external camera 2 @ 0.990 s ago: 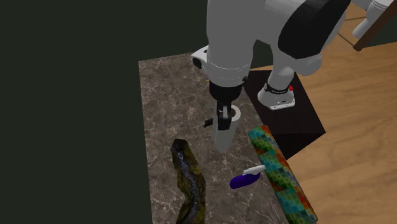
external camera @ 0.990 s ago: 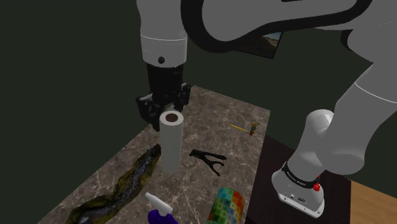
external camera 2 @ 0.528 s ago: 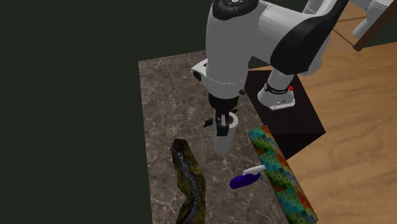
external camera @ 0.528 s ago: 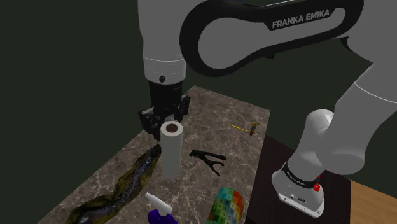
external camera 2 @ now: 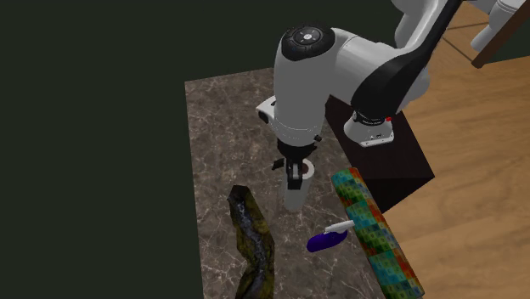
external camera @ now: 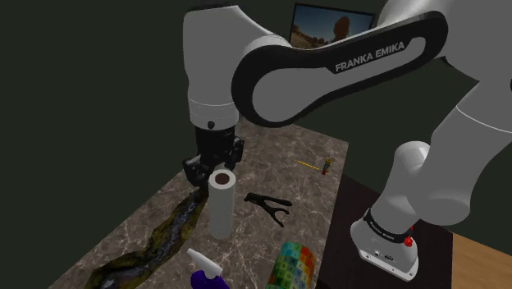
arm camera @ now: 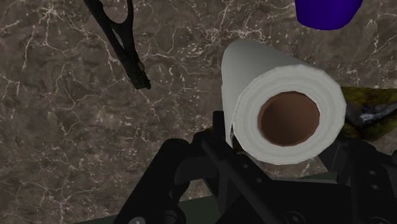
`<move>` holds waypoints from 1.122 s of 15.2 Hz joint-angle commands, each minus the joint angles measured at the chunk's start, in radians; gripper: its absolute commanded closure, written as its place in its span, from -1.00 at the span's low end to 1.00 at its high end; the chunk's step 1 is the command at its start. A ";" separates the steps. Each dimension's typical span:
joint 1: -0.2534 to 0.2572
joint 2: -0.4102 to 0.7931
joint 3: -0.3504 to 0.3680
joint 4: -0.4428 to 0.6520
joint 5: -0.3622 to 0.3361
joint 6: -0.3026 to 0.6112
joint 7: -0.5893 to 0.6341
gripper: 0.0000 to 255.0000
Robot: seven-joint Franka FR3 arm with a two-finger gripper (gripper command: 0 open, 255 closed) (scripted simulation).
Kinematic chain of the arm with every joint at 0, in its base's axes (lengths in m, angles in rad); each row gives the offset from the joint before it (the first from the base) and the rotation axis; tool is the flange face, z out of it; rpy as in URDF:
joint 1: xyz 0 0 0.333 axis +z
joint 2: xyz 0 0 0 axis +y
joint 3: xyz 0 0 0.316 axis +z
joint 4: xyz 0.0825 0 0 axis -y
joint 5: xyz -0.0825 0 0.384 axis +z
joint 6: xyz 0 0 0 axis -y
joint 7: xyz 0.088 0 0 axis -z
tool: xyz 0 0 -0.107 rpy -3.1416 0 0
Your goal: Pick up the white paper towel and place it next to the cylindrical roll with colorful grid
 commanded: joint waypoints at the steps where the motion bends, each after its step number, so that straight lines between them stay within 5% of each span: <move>1: 0.001 0.004 0.001 -0.024 -0.001 0.028 0.000 1.00; 17: 0.004 0.055 0.006 -0.131 -0.013 0.184 0.003 1.00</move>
